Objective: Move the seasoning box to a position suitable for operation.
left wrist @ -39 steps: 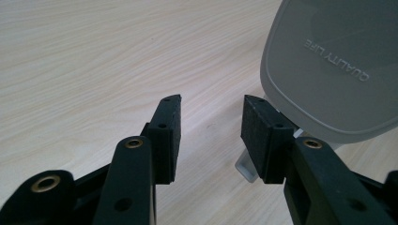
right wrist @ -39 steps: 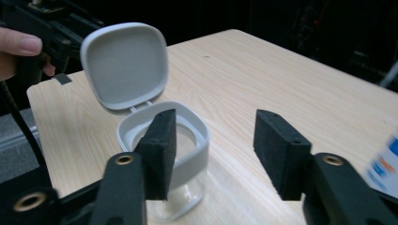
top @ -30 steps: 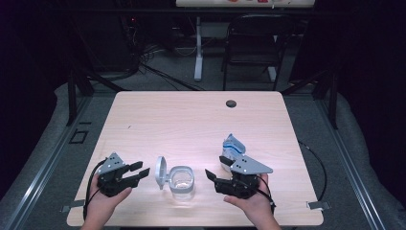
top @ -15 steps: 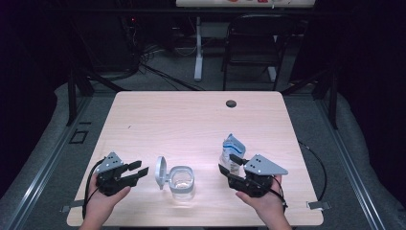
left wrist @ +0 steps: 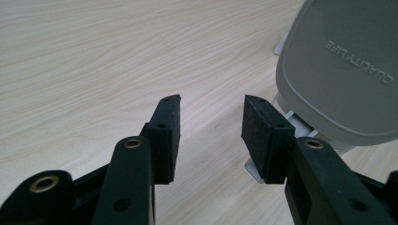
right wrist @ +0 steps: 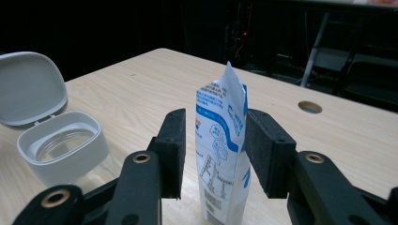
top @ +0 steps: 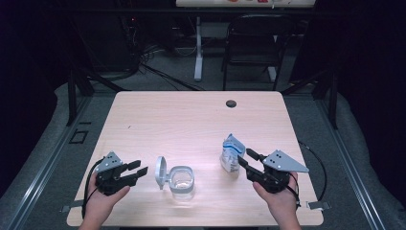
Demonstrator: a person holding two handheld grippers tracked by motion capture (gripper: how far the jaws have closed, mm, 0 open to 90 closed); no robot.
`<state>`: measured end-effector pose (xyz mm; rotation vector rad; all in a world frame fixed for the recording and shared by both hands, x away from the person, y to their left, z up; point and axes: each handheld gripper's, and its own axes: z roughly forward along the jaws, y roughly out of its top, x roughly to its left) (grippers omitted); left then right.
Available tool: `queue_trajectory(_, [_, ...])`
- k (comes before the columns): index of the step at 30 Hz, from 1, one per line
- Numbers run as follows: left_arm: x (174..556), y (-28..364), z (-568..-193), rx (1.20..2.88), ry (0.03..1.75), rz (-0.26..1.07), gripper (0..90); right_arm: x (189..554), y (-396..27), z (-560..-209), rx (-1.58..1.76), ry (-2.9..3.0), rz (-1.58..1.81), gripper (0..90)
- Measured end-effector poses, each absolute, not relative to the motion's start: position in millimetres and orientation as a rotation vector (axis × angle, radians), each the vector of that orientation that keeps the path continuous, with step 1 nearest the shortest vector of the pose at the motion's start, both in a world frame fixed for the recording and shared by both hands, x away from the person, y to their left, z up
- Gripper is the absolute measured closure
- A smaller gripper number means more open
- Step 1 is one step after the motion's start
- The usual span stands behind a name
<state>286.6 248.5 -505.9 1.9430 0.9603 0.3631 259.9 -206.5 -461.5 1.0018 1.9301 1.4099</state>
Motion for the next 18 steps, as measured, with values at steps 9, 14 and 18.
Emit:
queue_trajectory(9, [288,251,-506,1.948,0.961,0.361,57.8,266,-214,-468,1.026,1.932,1.409,50.7])
queue_trajectory(14, [288,252,-507,1.942,0.968,0.367,57.7,269,-217,-475,1.091,1.917,1.354,35.2])
queue_trajectory(18, [289,252,-508,1.943,0.970,0.367,57.7,272,-214,-484,1.123,1.923,1.337,25.5])
